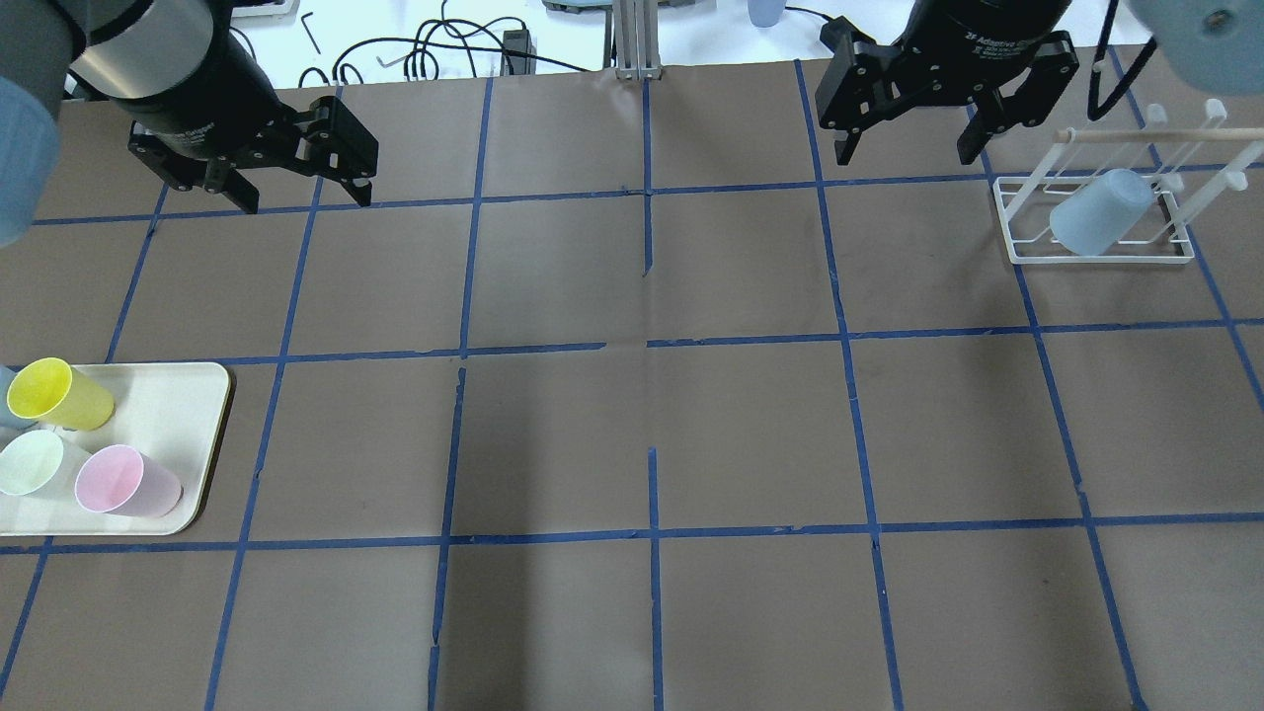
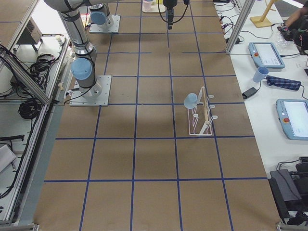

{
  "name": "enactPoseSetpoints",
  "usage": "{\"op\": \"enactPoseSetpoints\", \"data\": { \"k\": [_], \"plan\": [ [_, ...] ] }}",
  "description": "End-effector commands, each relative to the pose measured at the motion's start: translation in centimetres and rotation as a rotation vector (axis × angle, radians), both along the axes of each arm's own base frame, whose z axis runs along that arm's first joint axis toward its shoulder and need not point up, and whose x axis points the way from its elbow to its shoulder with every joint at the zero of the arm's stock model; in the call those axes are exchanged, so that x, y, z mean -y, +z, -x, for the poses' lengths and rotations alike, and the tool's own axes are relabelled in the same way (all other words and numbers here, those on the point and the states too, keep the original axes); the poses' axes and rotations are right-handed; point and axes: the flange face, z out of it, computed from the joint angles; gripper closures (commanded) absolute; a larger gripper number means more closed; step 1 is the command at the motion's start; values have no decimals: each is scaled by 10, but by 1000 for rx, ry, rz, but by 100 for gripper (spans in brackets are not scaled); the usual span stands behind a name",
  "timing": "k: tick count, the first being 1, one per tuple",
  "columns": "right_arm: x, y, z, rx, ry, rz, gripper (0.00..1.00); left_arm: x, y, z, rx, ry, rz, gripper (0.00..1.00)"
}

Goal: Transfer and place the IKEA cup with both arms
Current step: 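Move the right gripper toward the light blue cup on the wire rack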

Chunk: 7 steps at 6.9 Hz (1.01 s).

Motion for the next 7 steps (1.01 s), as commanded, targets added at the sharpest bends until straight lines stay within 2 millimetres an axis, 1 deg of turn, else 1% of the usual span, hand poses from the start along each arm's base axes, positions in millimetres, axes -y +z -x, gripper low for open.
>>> {"op": "enactPoseSetpoints", "data": {
  "k": [1, 3, 4, 5, 6, 7],
  "plan": [
    [0, 0, 0, -1, 0, 1, 0, 0, 0, 0, 0, 1, 0, 0],
    [3, -2, 9, -6, -7, -6, 0, -1, 1, 0, 0, -1, 0, 0],
    [6, -2, 26, -57, -28, -9, 0, -1, 0, 1, 0, -2, -1, 0],
    [11, -2, 53, -86, -61, -12, 0, 0, 0, 1, 0, -2, -1, 0],
    [17, -2, 83, -75, -89, -16, 0, -1, 1, 3, -1, -6, 0, 0],
    [21, -2, 115, -75, -59, -13, 0, -2, -1, 3, 0, -5, -6, 0]
  ]
}}
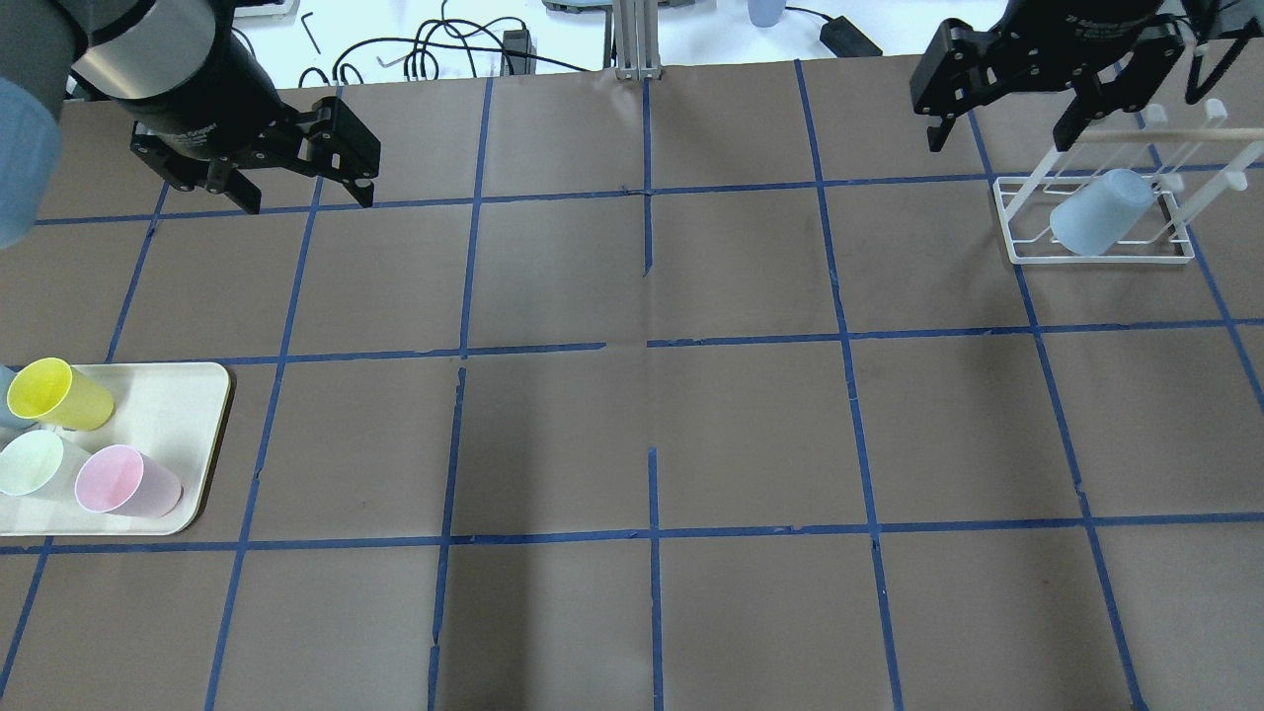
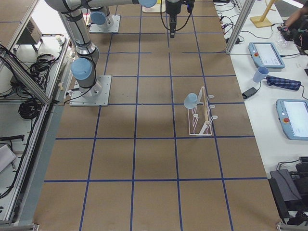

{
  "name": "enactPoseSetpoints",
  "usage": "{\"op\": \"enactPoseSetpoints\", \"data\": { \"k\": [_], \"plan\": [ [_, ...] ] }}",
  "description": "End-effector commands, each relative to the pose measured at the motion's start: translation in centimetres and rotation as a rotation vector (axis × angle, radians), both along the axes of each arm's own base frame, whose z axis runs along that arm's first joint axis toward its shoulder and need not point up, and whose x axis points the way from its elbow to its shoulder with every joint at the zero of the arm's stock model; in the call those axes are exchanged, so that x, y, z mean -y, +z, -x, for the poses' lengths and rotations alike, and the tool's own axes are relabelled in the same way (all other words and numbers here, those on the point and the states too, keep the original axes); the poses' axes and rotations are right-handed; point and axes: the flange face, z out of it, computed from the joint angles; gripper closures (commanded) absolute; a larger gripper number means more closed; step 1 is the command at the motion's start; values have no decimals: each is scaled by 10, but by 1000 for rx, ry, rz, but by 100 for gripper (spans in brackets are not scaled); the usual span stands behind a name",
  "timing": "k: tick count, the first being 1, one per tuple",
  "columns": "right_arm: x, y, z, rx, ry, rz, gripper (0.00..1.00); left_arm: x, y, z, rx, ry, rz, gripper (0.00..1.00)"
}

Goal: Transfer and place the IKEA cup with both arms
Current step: 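Move the right gripper toward the light blue cup on the wire rack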

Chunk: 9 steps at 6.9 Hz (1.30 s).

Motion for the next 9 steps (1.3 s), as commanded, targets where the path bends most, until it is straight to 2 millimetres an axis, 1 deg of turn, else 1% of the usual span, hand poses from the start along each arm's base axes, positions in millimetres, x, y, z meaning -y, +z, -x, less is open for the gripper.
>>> {"op": "enactPoseSetpoints", "data": {
  "k": [1, 3, 4, 5, 6, 7, 8, 9],
  "plan": [
    [8, 0, 74, 21, 52, 3, 0, -1, -1, 1, -2, -1, -6, 0],
    [6, -1, 157, 79, 87, 27, 0, 0, 0, -1, -2, 2, -3, 0],
    [7, -12, 192, 86, 113, 12, 0, 0, 0, 0, -1, 0, -3, 0],
    [14, -19, 213, 101, 140, 16, 0, -1, 0, 1, -1, -1, -3, 0],
    [19, -15, 218, 92, 239, 23, 0, 0, 0, 0, -1, 0, -3, 0],
    [31, -29, 225, 93, 339, 8, 0, 0, 0, 0, -1, 0, -3, 0],
    [45, -51, 233, 103, 413, -14, 0, 0, 0, 0, -1, 0, -3, 0],
    [55, -68, 239, 96, 417, -13, 0, 0, 0, 0, -1, 0, -3, 0]
  ]
}}
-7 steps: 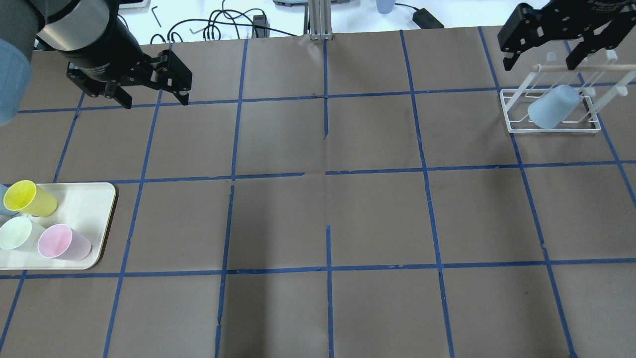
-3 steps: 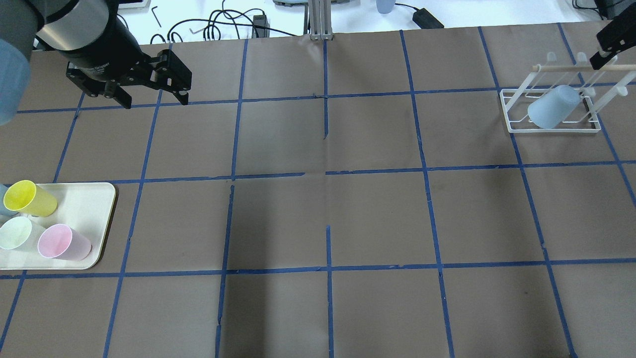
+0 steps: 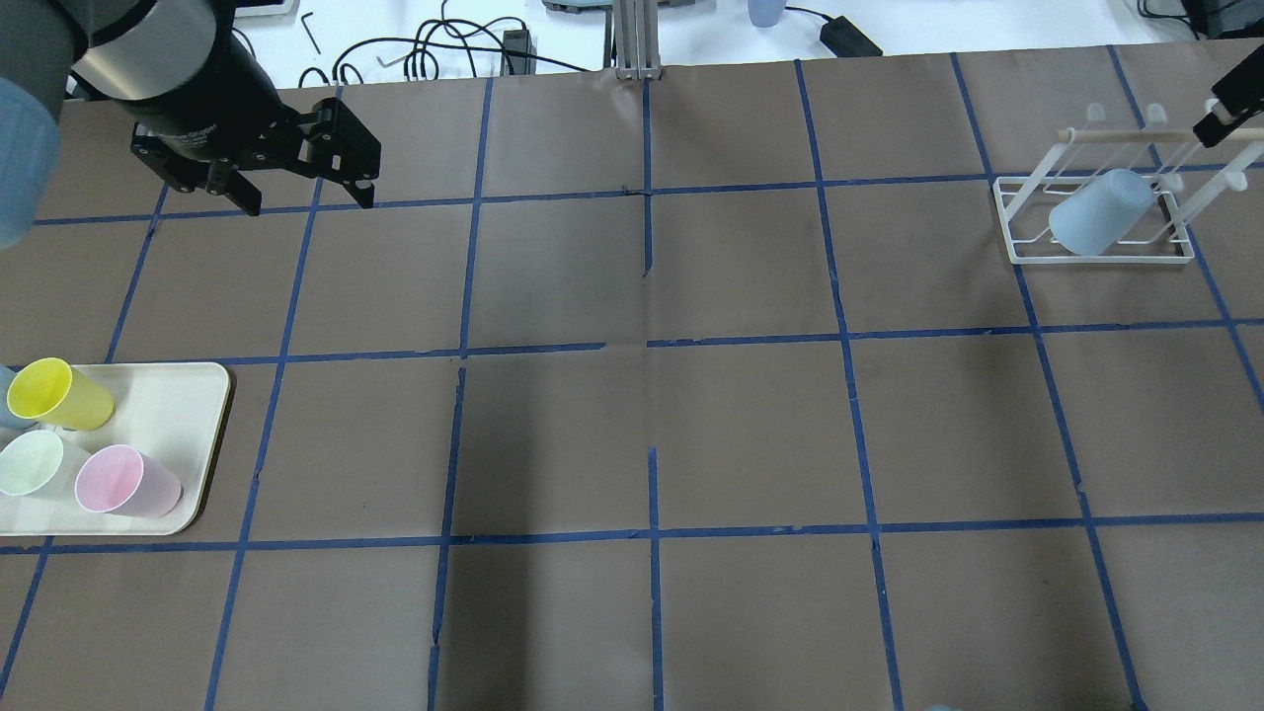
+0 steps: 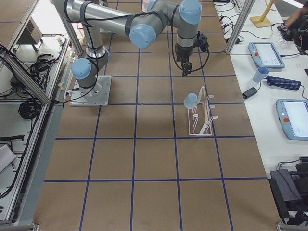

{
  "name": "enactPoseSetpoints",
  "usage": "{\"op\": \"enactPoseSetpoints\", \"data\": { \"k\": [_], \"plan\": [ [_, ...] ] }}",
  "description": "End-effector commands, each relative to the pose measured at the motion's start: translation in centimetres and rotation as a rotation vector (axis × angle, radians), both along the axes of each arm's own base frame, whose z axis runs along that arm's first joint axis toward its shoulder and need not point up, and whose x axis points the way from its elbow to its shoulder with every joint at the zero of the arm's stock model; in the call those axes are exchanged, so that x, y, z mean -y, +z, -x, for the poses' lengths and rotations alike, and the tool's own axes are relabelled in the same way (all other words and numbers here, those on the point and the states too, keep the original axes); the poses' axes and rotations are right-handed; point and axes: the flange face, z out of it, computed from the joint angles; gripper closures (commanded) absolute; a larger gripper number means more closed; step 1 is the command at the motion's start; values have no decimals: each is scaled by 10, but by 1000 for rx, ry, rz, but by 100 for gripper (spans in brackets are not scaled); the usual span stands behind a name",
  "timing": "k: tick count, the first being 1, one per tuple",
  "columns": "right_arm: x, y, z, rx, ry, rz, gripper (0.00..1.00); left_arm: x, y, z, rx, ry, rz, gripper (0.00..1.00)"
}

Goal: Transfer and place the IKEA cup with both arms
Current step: 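Lower the right gripper around the light blue cup and close it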

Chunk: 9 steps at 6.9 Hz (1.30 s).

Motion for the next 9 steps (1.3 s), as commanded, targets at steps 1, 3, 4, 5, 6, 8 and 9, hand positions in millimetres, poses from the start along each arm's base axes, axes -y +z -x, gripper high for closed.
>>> {"op": "enactPoseSetpoints", "data": {
  "k": [1, 3, 4, 5, 6, 8, 9],
  "plan": [
    [27, -44, 16, 0, 42, -9, 0, 0, 0, 0, 0, 0, 0, 0],
    [55, -98, 31, 18, 41, -36, 0, 0, 0, 0, 0, 0, 0, 0],
    [65, -112, 35, 10, 42, -21, 0, 0, 0, 0, 0, 0, 0, 0],
    [74, -126, 38, 13, 45, -7, 0, 0, -1, 0, 0, 0, -1, 0],
    [80, -138, 36, 16, 72, -10, 0, 0, 0, 0, 0, 0, 0, 0],
    [88, -155, 38, 1, 208, 17, 0, 0, -1, 1, 0, -1, -1, 0],
    [86, -165, 36, -3, 236, 29, 0, 0, -1, 1, 0, -1, -1, 0]
  ]
}}
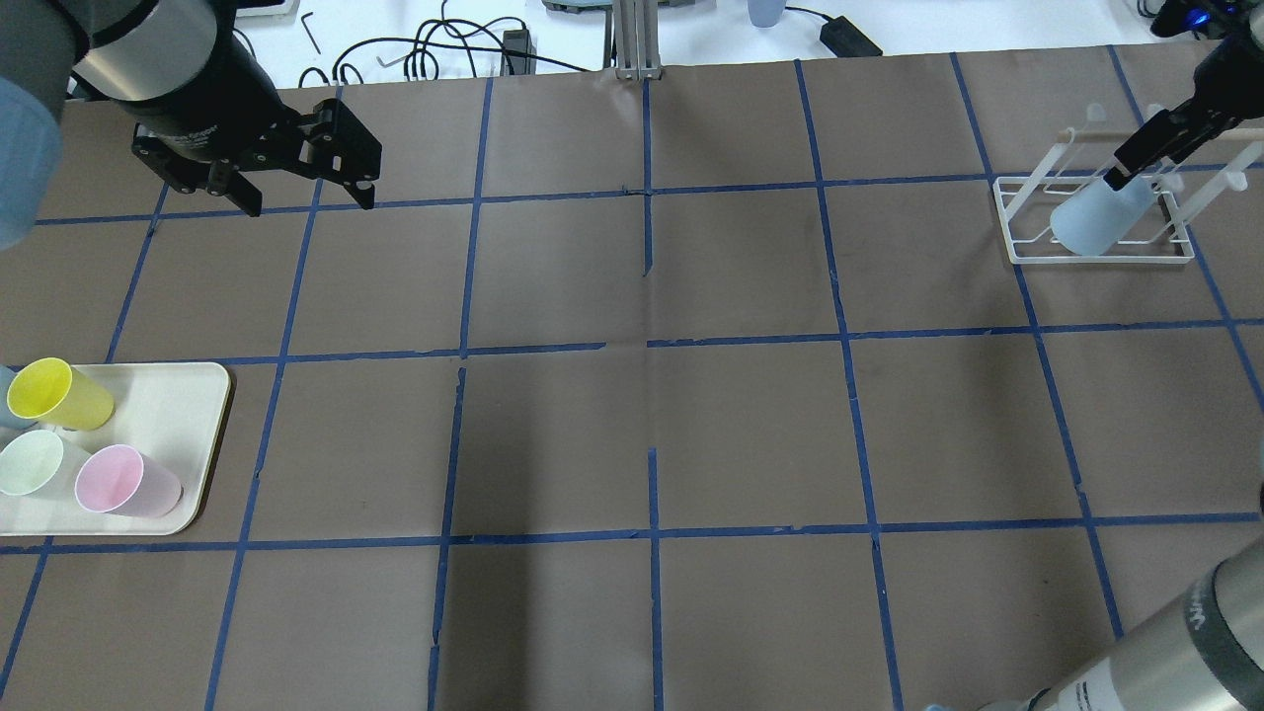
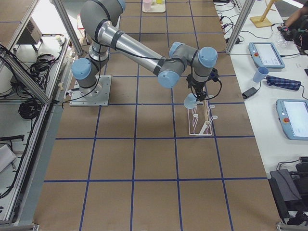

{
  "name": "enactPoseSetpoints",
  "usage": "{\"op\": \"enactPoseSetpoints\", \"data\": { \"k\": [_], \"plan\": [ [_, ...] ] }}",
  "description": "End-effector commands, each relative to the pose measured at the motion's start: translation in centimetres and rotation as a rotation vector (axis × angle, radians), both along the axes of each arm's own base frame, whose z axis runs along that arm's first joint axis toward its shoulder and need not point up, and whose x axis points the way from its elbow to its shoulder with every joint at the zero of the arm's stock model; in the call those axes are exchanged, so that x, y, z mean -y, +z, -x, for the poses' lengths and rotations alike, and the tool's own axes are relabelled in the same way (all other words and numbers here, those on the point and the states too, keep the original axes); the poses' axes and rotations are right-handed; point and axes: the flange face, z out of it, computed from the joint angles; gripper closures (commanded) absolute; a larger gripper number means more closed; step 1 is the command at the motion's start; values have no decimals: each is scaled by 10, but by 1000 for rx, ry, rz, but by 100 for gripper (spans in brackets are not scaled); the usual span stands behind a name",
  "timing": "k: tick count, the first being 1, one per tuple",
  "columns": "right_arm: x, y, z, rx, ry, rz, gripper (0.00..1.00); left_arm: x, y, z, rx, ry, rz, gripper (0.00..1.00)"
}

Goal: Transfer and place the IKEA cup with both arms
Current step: 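Lower the right gripper around the light blue cup and close it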

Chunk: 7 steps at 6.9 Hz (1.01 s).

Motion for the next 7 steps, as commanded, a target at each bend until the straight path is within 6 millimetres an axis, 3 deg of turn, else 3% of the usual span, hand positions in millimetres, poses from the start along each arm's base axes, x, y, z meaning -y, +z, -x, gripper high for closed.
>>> {"op": "enactPoseSetpoints", "data": {
  "k": [1, 7],
  "plan": [
    [-2, -22, -2, -3, 59, 14, 0, 0, 0, 0, 0, -1, 0, 0],
    [-8, -42, -5, -1, 84, 11, 2, 0, 0, 0, 0, -1, -2, 0]
  ]
}}
